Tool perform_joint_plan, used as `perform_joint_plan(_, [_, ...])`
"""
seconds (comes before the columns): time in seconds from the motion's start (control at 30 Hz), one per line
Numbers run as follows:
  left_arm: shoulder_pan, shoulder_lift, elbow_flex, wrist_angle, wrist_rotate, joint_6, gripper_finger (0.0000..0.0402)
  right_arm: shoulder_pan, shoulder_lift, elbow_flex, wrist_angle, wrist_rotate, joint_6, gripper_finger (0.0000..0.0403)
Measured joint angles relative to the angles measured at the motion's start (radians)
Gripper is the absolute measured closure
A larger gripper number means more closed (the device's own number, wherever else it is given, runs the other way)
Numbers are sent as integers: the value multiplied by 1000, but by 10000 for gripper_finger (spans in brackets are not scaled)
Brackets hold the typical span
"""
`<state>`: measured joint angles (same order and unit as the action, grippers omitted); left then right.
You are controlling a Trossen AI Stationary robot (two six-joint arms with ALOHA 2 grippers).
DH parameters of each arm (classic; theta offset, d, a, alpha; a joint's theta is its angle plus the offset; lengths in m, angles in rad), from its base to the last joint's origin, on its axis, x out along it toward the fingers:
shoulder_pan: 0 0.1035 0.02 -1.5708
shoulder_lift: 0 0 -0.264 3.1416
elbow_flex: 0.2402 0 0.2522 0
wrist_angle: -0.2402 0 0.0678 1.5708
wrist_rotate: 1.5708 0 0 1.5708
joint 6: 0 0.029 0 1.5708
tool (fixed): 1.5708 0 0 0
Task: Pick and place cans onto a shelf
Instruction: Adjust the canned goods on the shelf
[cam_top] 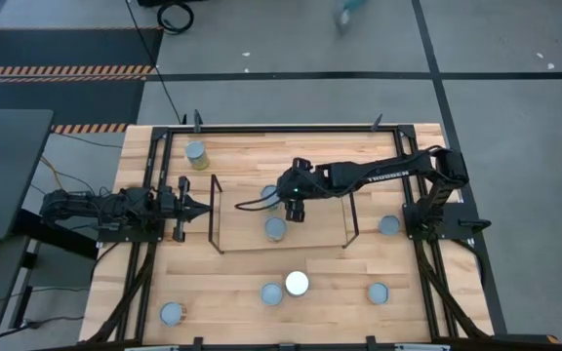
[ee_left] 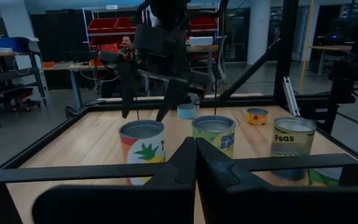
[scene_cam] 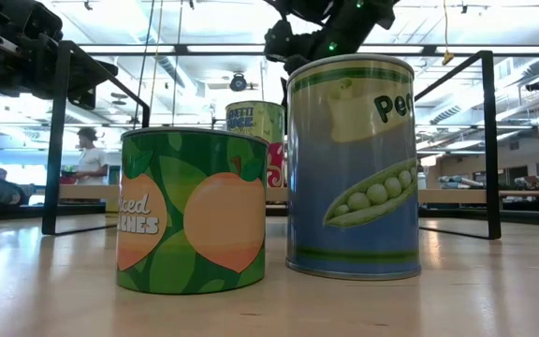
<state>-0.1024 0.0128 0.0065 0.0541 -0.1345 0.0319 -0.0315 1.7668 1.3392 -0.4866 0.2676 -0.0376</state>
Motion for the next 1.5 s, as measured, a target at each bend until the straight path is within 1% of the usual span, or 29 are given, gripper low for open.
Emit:
perform_joint_plan(0.17, [0,0,0,0,0,0,390,6,0,0,-8,0,-6,143])
perform_joint_plan(0.3, [0,0,0,0,0,0,390,39,-26,13,-20,-5,-19,143])
perform_joint_plan(0.4, [0,0,0,0,0,0,390,68,-53,49,-45,-61,-14,143])
perform_joint_plan(0.5, [0,0,0,0,0,0,390,96,-62,58,4,-171,14,142])
perform_joint_plan(0.53, [0,0,0,0,0,0,390,104,-59,58,16,-193,8,140])
perform_joint_plan(0.63, [0,0,0,0,0,0,390,114,-33,58,42,-204,-20,125])
perform_joint_plan(0.87, [0,0,0,0,0,0,390,49,10,56,52,-215,-41,53])
perform_joint_plan(0.97, [0,0,0,1,0,0,390,18,18,55,53,-272,-61,29])
perform_joint_plan(1.03, [0,0,0,-1,0,0,390,1,17,44,86,-318,-81,19])
perform_joint_plan(1.2, [0,0,0,1,0,0,390,-31,17,25,101,-400,-120,15])
perform_joint_plan(1.5, [0,0,0,0,0,0,390,-51,29,-12,153,-420,-187,22])
